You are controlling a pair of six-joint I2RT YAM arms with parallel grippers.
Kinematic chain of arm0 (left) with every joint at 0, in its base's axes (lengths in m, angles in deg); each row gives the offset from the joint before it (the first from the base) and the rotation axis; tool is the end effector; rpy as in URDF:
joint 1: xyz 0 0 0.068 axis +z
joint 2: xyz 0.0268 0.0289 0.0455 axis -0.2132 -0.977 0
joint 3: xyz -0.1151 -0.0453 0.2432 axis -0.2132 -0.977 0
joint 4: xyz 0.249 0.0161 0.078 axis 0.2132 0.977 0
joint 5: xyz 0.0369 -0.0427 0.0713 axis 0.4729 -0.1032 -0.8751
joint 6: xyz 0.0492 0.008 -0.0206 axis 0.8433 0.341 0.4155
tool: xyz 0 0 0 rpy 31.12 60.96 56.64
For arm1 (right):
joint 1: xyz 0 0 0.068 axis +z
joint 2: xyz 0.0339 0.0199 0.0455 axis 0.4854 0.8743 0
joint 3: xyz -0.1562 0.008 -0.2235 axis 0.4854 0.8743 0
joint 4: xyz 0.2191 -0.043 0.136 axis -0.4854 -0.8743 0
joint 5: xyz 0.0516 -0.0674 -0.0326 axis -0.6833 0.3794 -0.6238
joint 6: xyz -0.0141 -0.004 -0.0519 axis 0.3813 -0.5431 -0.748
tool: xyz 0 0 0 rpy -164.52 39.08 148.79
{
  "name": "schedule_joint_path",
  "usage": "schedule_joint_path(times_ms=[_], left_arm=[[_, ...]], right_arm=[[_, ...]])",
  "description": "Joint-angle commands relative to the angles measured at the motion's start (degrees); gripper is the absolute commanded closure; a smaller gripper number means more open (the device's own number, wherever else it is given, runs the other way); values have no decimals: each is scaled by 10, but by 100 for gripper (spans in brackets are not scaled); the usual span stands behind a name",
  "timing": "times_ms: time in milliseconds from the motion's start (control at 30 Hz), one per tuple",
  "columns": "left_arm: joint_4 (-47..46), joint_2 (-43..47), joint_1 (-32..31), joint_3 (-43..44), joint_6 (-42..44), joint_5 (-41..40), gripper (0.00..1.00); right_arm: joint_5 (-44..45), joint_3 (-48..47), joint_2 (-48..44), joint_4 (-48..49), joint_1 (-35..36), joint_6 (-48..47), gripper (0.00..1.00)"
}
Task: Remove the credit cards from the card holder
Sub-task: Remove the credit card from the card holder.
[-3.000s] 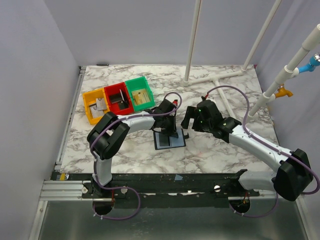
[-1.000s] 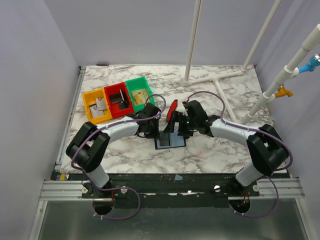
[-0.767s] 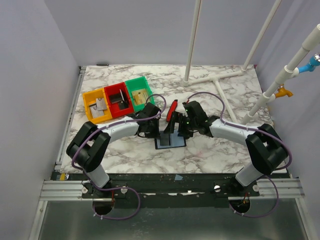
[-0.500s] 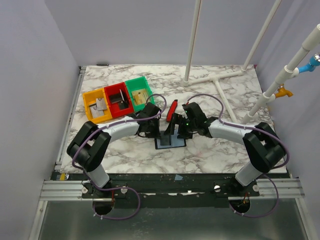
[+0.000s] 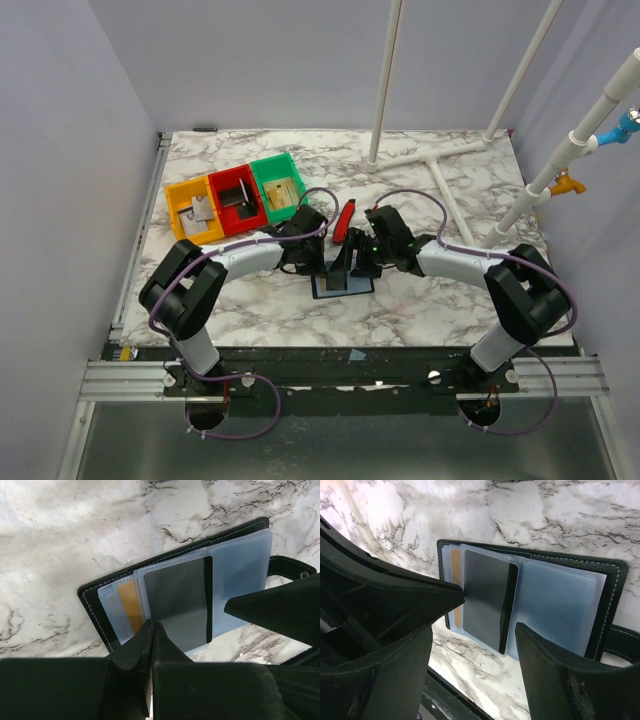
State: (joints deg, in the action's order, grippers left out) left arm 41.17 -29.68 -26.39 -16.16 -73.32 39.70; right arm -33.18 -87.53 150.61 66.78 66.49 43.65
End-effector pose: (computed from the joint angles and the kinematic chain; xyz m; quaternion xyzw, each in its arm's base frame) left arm 0.2558 -0.2118 0.1653 -0.0020 0.9588 -0.2333 0.1622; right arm 0.2503 0.2042 0.1693 0.0129 0.9245 0.3357 0.1800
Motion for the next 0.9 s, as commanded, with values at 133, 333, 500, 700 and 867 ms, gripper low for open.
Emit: schedule_joint_path(times_ms=[133, 333, 500, 700, 867], left_arm=[[1, -17, -8, 4, -2, 9, 100], [1, -17, -8, 3, -3, 8, 100], [4, -18, -8, 4, -2, 8, 100], [6, -18, -8, 7, -1, 8, 100], [7, -18, -8, 6, -2, 8, 100]], right_arm=[[-65, 37, 19, 65, -23, 22, 40], [-104, 70, 27, 113, -52, 43, 40], [-133, 95, 42, 156, -72, 57, 49], [-175, 119, 71, 227, -82, 94, 67], [-184, 131, 85, 251, -95, 104, 70]])
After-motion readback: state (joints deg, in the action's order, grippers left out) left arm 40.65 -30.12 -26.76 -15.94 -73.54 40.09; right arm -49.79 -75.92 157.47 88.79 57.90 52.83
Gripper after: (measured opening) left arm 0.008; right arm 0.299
